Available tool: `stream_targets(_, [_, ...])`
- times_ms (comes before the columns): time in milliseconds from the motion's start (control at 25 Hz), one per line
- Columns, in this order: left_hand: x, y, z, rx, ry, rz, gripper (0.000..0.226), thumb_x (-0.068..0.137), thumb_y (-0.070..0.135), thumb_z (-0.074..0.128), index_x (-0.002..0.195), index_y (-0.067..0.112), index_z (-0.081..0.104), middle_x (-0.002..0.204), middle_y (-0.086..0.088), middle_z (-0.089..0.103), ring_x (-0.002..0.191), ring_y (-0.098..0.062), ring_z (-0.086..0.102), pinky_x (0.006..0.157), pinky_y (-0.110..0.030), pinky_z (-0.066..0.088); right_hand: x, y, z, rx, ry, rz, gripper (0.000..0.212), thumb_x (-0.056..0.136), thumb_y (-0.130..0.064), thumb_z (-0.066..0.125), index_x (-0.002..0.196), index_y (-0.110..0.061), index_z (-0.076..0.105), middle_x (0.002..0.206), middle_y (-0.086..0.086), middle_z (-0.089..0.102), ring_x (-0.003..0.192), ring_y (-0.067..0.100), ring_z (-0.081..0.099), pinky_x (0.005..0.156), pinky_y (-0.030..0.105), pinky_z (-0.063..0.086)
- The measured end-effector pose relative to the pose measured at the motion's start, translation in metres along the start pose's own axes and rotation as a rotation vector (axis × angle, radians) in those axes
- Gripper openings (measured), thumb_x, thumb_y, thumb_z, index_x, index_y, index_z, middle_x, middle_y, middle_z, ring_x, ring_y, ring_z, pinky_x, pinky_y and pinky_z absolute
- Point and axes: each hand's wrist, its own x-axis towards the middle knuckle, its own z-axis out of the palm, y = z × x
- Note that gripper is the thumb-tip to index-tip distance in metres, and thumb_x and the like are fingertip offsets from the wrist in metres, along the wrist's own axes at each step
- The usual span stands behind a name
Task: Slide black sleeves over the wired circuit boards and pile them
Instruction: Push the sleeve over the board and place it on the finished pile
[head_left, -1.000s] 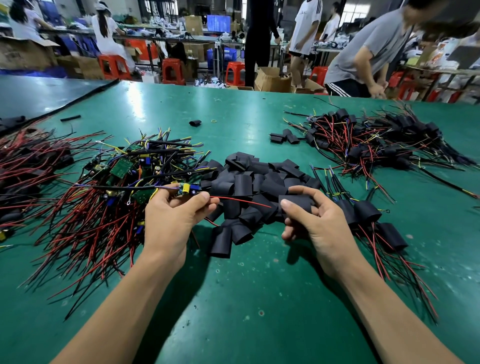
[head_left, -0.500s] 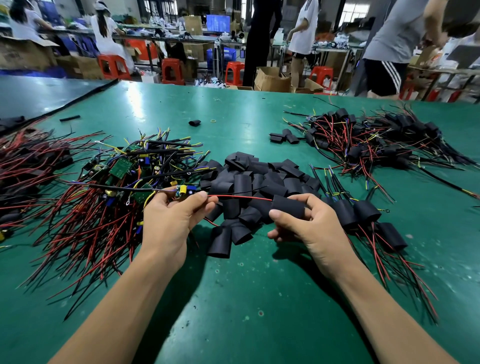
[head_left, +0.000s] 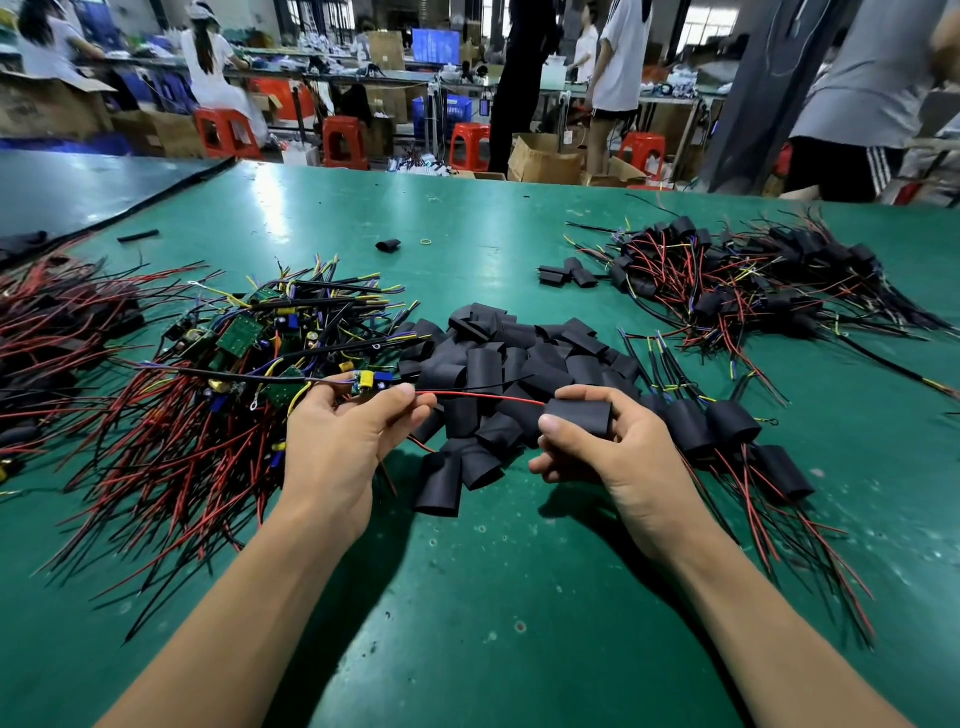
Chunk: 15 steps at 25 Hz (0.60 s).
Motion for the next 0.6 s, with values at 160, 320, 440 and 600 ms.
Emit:
stream_targets(160, [0.000, 0.001, 0.000, -0.007, -0.001, -0.008, 0.038, 0.085, -0.012, 0.066, 0.115, 0.001, 0.048, 0.088, -0.021, 0.068, 0.080, -0.032, 0.074, 0.067, -0.026, 0.060, 0.002, -0.002, 0.003, 0.128, 0.035, 0.039, 0.048, 0.065, -0.029, 0.084, 0.106, -0.009, 0.067, 0.080, 0.017, 0.072, 0.062, 0.025, 0.070, 0.056, 0.028, 0.056])
stream_targets(320, [-0.001, 0.002, 0.001, -0.019, -0.002, -0.002, 0.039, 0.085, -0.013, 0.066, 0.115, 0.002, 0.047, 0.089, -0.022, 0.067, 0.078, -0.031, 0.074, 0.068, -0.027, 0.061, 0.004, 0.001, 0.010, 0.249, 0.045, 0.102, 0.031, 0.063, -0.035, 0.081, 0.085, -0.017, 0.070, 0.073, 0.011, 0.071, 0.051, 0.015, 0.065, 0.047, 0.023, 0.052])
stream_targets(440, [-0.001, 0.002, 0.002, -0.022, -0.006, -0.005, 0.042, 0.084, -0.013, 0.066, 0.118, 0.001, 0.046, 0.089, -0.022, 0.068, 0.078, -0.031, 0.074, 0.069, -0.027, 0.061, 0.003, 0.004, 0.014, 0.289, 0.035, 0.152, 0.025, 0.069, -0.035, 0.078, 0.082, -0.017, 0.066, 0.070, 0.009, 0.071, 0.048, 0.013, 0.062, 0.045, 0.022, 0.050])
stream_targets(600, [-0.002, 0.002, 0.003, -0.019, -0.016, -0.009, 0.044, 0.084, -0.012, 0.067, 0.121, 0.000, 0.047, 0.087, -0.021, 0.068, 0.078, -0.031, 0.074, 0.069, -0.027, 0.061, 0.003, 0.004, 0.015, 0.302, 0.031, 0.170, 0.022, 0.071, -0.034, 0.078, 0.082, -0.018, 0.067, 0.071, 0.009, 0.070, 0.048, 0.013, 0.062, 0.046, 0.022, 0.051])
